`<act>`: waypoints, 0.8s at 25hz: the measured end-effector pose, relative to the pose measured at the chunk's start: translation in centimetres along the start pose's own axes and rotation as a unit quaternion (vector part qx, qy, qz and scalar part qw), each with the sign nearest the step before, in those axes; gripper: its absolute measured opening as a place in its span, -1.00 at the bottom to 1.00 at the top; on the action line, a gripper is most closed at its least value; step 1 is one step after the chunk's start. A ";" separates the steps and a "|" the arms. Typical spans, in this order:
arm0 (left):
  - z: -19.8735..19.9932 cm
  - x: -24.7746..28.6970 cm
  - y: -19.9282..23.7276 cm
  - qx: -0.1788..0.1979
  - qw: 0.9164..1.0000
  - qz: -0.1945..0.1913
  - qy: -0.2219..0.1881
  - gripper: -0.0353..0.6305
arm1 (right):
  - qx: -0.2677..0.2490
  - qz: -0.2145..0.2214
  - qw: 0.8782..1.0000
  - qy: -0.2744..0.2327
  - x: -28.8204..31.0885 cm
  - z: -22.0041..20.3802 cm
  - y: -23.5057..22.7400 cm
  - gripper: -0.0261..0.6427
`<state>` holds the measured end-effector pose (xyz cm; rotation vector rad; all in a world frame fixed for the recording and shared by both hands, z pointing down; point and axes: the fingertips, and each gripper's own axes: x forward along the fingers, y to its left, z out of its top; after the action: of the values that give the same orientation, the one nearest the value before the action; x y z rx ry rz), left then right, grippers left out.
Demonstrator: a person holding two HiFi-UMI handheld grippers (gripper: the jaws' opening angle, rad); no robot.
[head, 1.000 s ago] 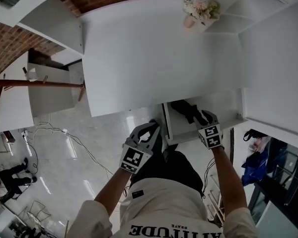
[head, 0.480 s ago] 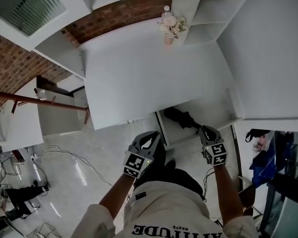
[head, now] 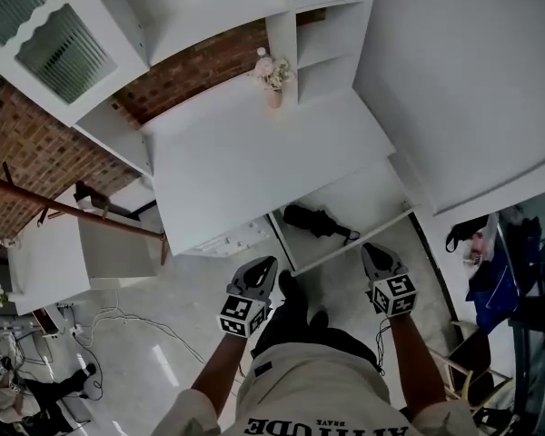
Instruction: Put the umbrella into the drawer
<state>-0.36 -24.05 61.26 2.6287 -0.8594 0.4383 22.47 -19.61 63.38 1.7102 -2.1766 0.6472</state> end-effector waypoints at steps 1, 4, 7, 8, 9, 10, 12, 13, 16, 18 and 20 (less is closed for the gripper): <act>0.2 -0.4 -0.5 -0.002 1.000 0.003 -0.003 -0.79 | -0.002 -0.002 1.000 -0.004 -1.0 0.1 0.0 -0.81; 0.5 -1.8 -2.1 -0.002 1.000 0.008 -0.010 -0.79 | -0.007 -0.009 1.000 -0.017 -4.1 0.1 0.1 -0.81; 1.0 -3.0 -3.3 0.009 0.999 0.015 -0.032 -0.79 | -0.011 -0.013 0.999 -0.036 -7.0 0.3 0.1 -0.81; 1.2 -3.6 -3.8 0.012 0.999 0.019 -0.037 -0.79 | -0.013 -0.013 0.999 -0.043 -7.9 0.3 0.2 -0.81; 1.3 -4.3 -4.3 0.014 0.999 0.023 -0.041 -0.79 | -0.014 -0.012 0.999 -0.049 -8.8 0.3 0.4 -0.81; 1.4 -5.0 -4.8 0.016 0.999 0.026 -0.045 -0.79 | -0.014 -0.011 0.998 -0.054 -9.7 0.3 0.6 -0.82; 1.3 -6.3 -5.7 0.016 0.998 0.032 -0.051 -0.79 | -0.010 -0.011 0.998 -0.064 -11.4 0.2 0.9 -0.82; 1.2 -6.9 -6.2 0.016 0.998 0.035 -0.054 -0.79 | -0.008 -0.011 0.998 -0.068 -12.1 0.2 1.0 -0.82; 0.9 -8.7 -7.4 0.021 0.997 0.042 -0.057 -0.79 | -0.005 -0.012 0.997 -0.074 -13.9 0.5 1.4 -0.81; 0.7 -10.0 -7.9 0.021 0.997 0.046 -0.057 -0.79 | -0.005 -0.012 0.997 -0.077 -14.9 0.8 1.8 -0.82; 0.5 -11.2 -8.0 0.018 0.997 0.051 -0.058 -0.79 | -0.011 -0.012 0.996 -0.083 -15.6 1.1 2.4 -0.82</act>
<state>-3.94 -12.52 54.66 2.6739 -1.0355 0.3314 24.09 -6.75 54.32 1.8360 -2.2600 0.4893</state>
